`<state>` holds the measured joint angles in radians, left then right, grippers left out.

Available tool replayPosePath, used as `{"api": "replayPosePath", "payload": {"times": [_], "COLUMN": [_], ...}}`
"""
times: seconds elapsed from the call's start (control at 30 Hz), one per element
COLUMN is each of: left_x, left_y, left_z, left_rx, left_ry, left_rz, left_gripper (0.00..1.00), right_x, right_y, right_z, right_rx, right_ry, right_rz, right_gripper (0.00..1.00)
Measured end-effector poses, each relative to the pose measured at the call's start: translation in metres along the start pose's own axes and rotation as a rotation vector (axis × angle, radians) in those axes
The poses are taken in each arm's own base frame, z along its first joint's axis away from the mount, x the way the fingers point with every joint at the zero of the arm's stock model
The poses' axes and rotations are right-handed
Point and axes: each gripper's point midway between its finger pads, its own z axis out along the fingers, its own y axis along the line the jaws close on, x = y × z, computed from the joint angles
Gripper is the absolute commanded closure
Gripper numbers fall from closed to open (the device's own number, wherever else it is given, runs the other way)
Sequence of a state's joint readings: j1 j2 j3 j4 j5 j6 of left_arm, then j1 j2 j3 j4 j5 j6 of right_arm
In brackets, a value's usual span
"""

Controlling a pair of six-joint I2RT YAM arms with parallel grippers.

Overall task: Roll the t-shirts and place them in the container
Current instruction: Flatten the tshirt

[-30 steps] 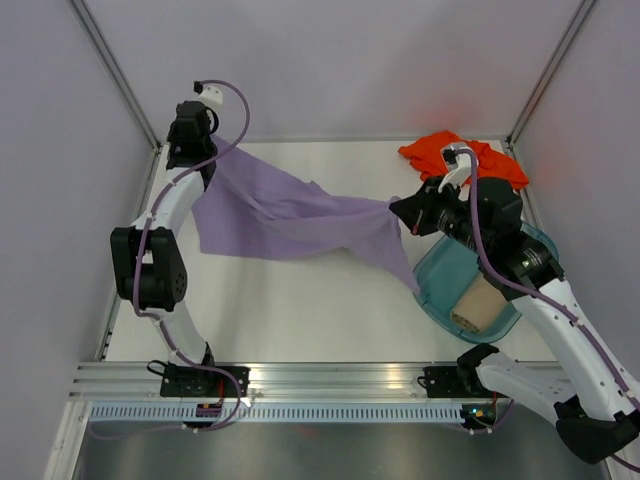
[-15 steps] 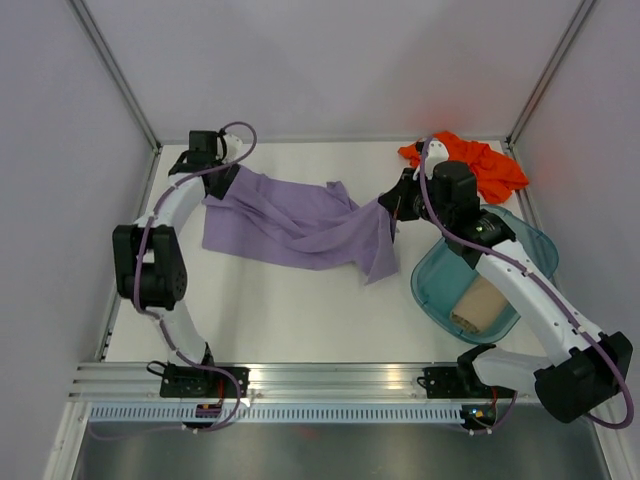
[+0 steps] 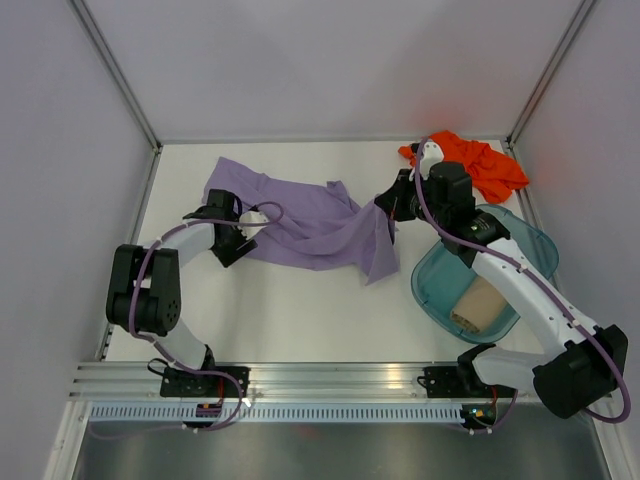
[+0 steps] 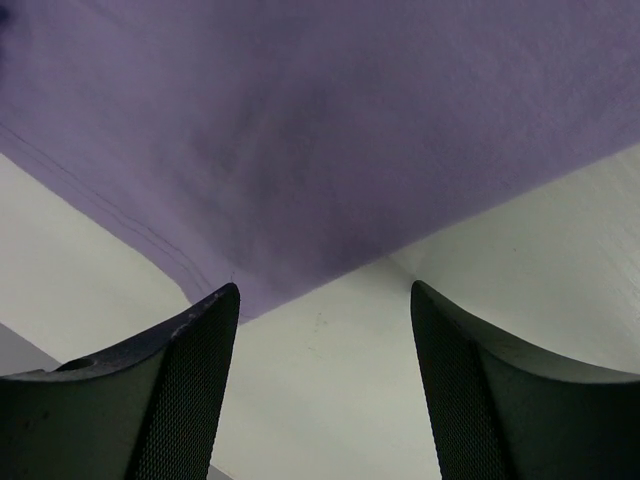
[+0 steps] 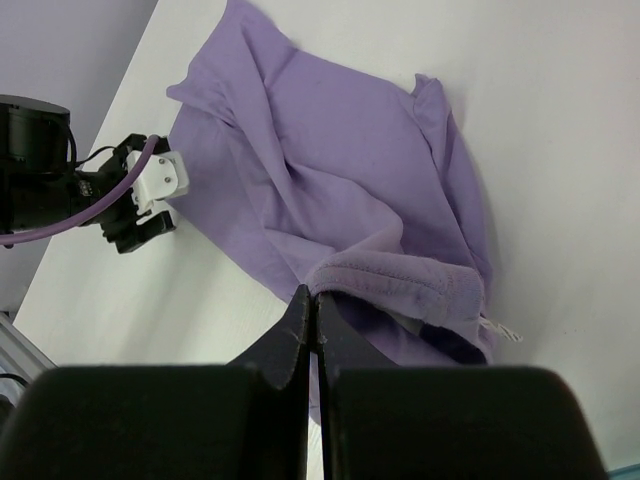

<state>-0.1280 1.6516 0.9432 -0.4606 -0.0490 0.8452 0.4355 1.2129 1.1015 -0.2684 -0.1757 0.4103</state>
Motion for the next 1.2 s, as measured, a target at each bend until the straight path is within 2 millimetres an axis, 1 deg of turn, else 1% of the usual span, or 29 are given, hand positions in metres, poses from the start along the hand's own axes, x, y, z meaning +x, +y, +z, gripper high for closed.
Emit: {"api": "replayPosePath", "payload": {"times": [0.13, 0.23, 0.33, 0.37, 0.43, 0.47, 0.53, 0.63, 0.7, 0.73, 0.8, 0.87, 0.9, 0.97, 1.07, 1.1, 1.13, 1.2], "left_x": [-0.006, -0.010, -0.011, -0.011, -0.012, -0.012, -0.012, -0.012, -0.008, -0.004, 0.002, 0.003, 0.000, -0.003, -0.004, -0.002, 0.002, 0.007], "left_y": [0.013, 0.022, 0.032, 0.037, 0.043, 0.045, 0.047, 0.048, 0.047, 0.046, 0.049, 0.059, 0.066, 0.073, 0.075, 0.072, 0.068, 0.062], "left_z": [0.004, 0.007, 0.013, 0.015, 0.021, 0.024, 0.027, 0.027, 0.021, 0.014, -0.010, -0.048, -0.073, -0.115, -0.170, -0.183, -0.192, -0.198], "left_rx": [-0.051, -0.083, -0.125, -0.142, -0.163, -0.172, -0.178, -0.190, -0.202, -0.208, -0.246, -0.326, -0.379, -0.464, -0.566, -0.584, -0.588, -0.577], "left_ry": [-0.017, -0.019, -0.010, -0.004, 0.003, 0.009, 0.010, 0.005, -0.009, -0.017, -0.055, -0.119, -0.169, -0.248, -0.354, -0.372, -0.378, -0.367], "left_rz": [0.014, 0.020, 0.030, 0.032, 0.033, 0.040, 0.038, 0.007, -0.040, -0.067, -0.128, -0.178, -0.198, -0.225, -0.245, -0.250, -0.252, -0.251], "left_gripper": [0.28, 0.31, 0.48, 0.62, 0.79, 0.97, 0.98, 0.98, 0.98, 0.98, 0.98, 0.98, 0.98, 0.98, 0.98, 0.98, 0.98, 0.98], "right_x": [0.000, 0.000, 0.000, 0.000, 0.000, 0.000, -0.001, -0.001, -0.001, -0.001, -0.003, -0.007, -0.011, -0.023, -0.045, -0.052, -0.058, -0.068], "right_y": [0.001, 0.001, 0.000, 0.000, -0.001, -0.001, -0.002, -0.004, -0.005, -0.005, -0.006, -0.003, -0.001, 0.007, 0.022, 0.027, 0.032, 0.040], "right_z": [0.000, 0.000, 0.000, 0.000, 0.000, 0.000, 0.000, -0.001, -0.004, -0.006, -0.014, -0.024, -0.030, -0.046, -0.071, -0.079, -0.086, -0.096], "right_rx": [-0.004, -0.004, -0.001, 0.000, 0.001, 0.002, 0.008, 0.019, 0.028, 0.032, 0.043, 0.045, 0.043, 0.029, -0.008, -0.022, -0.037, -0.058], "right_ry": [0.001, 0.001, 0.001, 0.000, -0.001, -0.001, -0.004, -0.007, -0.005, -0.005, -0.012, -0.030, -0.041, -0.080, -0.157, -0.180, -0.202, -0.233], "right_rz": [0.000, -0.004, -0.007, -0.008, -0.010, -0.012, -0.015, -0.016, -0.018, -0.019, -0.024, -0.030, -0.035, -0.045, -0.063, -0.068, -0.073, -0.080], "right_gripper": [1.00, 1.00, 1.00, 1.00, 1.00, 1.00, 1.00, 1.00, 1.00, 1.00, 1.00, 1.00, 1.00, 1.00, 1.00, 1.00, 1.00, 1.00]}}
